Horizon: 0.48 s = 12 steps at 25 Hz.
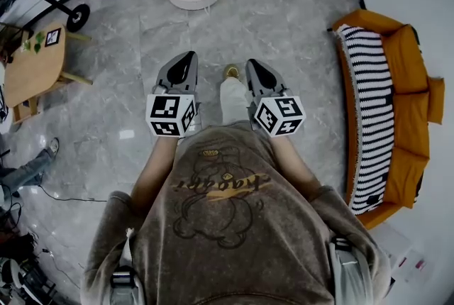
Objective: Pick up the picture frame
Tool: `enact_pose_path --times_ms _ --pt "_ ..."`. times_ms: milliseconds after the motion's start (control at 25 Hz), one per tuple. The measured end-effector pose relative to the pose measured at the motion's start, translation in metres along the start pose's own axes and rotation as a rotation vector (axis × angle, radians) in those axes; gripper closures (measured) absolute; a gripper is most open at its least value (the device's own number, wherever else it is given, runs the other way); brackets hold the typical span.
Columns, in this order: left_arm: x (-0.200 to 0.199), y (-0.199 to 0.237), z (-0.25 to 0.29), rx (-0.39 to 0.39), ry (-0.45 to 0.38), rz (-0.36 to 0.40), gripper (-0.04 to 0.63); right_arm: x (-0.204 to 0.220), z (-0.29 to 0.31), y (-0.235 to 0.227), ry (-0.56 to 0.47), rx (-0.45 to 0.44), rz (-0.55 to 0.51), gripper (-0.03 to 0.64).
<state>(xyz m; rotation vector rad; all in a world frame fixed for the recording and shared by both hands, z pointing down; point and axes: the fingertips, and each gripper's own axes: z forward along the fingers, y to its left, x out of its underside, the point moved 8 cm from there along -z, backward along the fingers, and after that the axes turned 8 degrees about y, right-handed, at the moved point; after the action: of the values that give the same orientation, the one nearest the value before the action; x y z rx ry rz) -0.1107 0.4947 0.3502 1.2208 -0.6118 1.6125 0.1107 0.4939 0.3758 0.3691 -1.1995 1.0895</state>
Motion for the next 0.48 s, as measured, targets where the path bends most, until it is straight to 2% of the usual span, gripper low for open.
enact_pose_path --times_ms 480 --pt "-0.03 0.025 0.062 0.014 0.025 -0.01 0.577 -0.035 0.051 -0.037 0.022 0.008 0.016 0.597"
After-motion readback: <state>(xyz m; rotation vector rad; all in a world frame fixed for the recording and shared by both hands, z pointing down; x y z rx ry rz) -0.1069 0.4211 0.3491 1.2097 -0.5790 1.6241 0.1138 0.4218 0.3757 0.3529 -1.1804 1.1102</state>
